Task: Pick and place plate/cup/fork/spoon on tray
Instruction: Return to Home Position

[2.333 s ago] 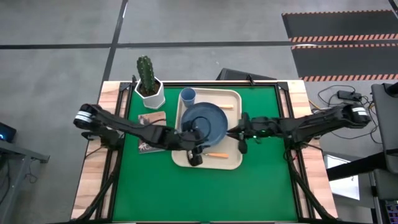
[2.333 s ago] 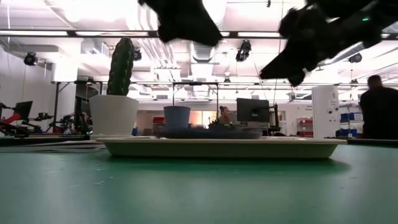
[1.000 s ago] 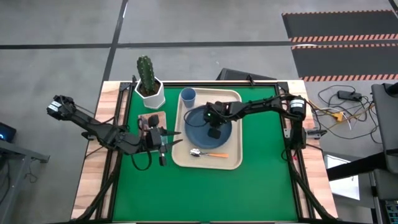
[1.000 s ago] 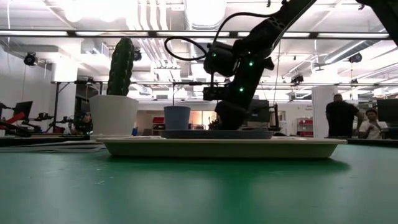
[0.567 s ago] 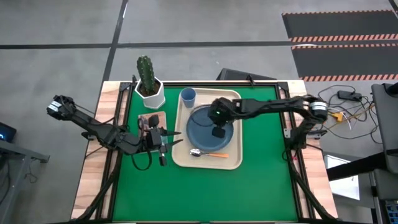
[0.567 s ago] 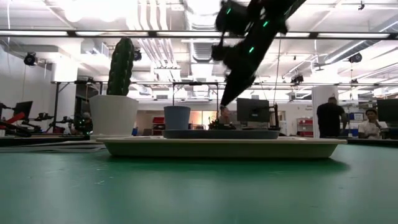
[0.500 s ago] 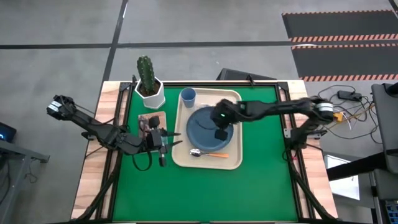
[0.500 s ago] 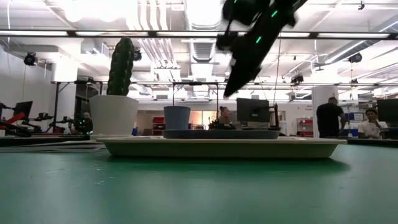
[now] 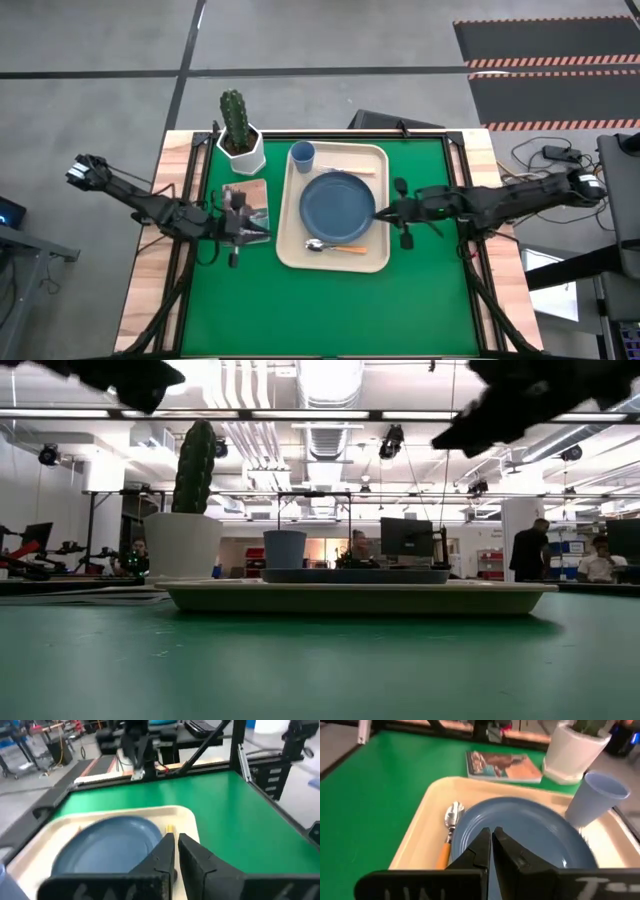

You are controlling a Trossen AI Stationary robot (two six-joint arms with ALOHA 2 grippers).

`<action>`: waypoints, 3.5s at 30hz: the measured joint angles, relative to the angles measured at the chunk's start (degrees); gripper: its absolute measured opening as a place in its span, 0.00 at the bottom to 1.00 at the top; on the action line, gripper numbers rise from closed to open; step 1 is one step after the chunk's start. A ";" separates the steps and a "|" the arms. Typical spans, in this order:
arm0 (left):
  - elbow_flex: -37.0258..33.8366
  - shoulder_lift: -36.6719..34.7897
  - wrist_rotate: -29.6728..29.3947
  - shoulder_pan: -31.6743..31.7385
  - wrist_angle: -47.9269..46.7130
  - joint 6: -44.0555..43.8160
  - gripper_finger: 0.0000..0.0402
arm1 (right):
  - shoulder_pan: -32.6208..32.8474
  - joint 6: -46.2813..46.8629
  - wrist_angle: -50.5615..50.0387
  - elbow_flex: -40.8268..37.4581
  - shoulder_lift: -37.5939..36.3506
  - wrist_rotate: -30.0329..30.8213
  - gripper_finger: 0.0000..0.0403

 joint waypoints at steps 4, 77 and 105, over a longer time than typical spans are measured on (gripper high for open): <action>-7.77 -8.01 0.10 1.61 4.29 -3.23 0.00 | -0.38 -2.32 2.38 -6.28 -8.91 -0.24 0.02; -29.08 -33.60 18.46 9.98 7.58 -1.82 0.00 | -4.26 -5.51 4.53 -30.35 -47.67 -8.70 0.02; -29.15 -29.63 18.46 9.98 7.59 -1.82 0.00 | -4.26 -5.51 4.54 -30.39 -47.67 -8.66 0.02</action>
